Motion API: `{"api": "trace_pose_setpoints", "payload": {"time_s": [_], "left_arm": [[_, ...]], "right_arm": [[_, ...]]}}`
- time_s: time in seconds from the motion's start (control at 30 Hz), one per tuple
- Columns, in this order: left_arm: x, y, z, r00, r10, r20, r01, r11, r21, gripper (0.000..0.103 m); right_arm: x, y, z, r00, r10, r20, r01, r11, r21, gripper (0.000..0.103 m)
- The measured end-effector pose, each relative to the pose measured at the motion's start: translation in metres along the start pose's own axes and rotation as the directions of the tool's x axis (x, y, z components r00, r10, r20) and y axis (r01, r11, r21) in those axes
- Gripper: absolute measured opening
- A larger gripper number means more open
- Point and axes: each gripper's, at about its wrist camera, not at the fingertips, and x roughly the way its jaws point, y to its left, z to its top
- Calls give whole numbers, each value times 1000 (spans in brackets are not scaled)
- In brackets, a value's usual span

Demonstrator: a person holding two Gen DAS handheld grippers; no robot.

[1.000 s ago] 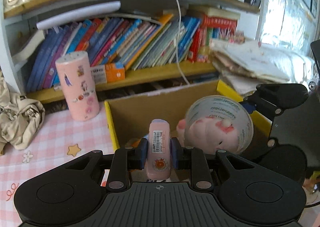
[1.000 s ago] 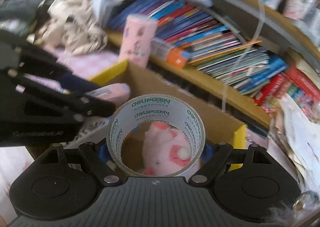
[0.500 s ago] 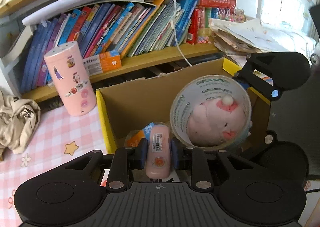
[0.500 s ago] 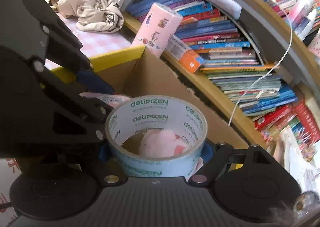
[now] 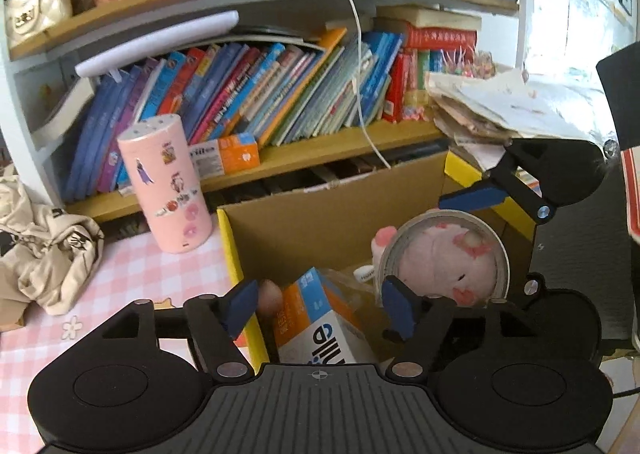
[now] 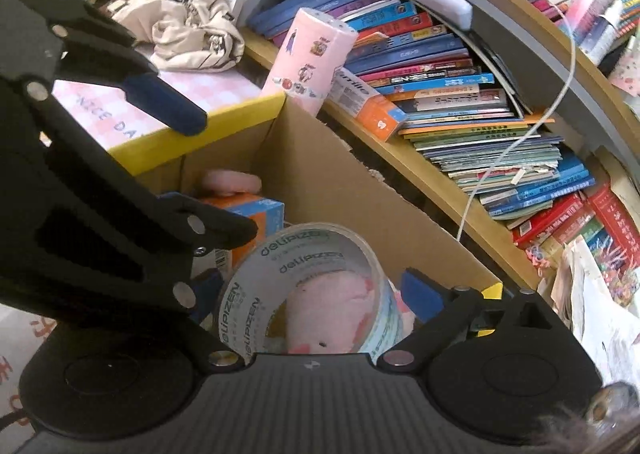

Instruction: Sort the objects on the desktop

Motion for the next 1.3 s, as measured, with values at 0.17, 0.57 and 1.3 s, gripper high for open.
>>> {"api": "trace_pose_setpoints", "payload": {"time_s": [0.17,0.57,1.3], "left_arm": [[-14,0,1,999,-5,38,5,1000,-16,74],[-52,2,-16,995,-8,97,13,999,-52,80],[-125,25,-69,992,-36,122,47,995,-90,90]], "right_arm": [[-16,-4,-1,1000,-1,20,0,998,57,97],[-52,4,-7,996,-80,35,73,982,176,97],[-111,51,-30,992,-118,-37,121,863,491,100]]}}
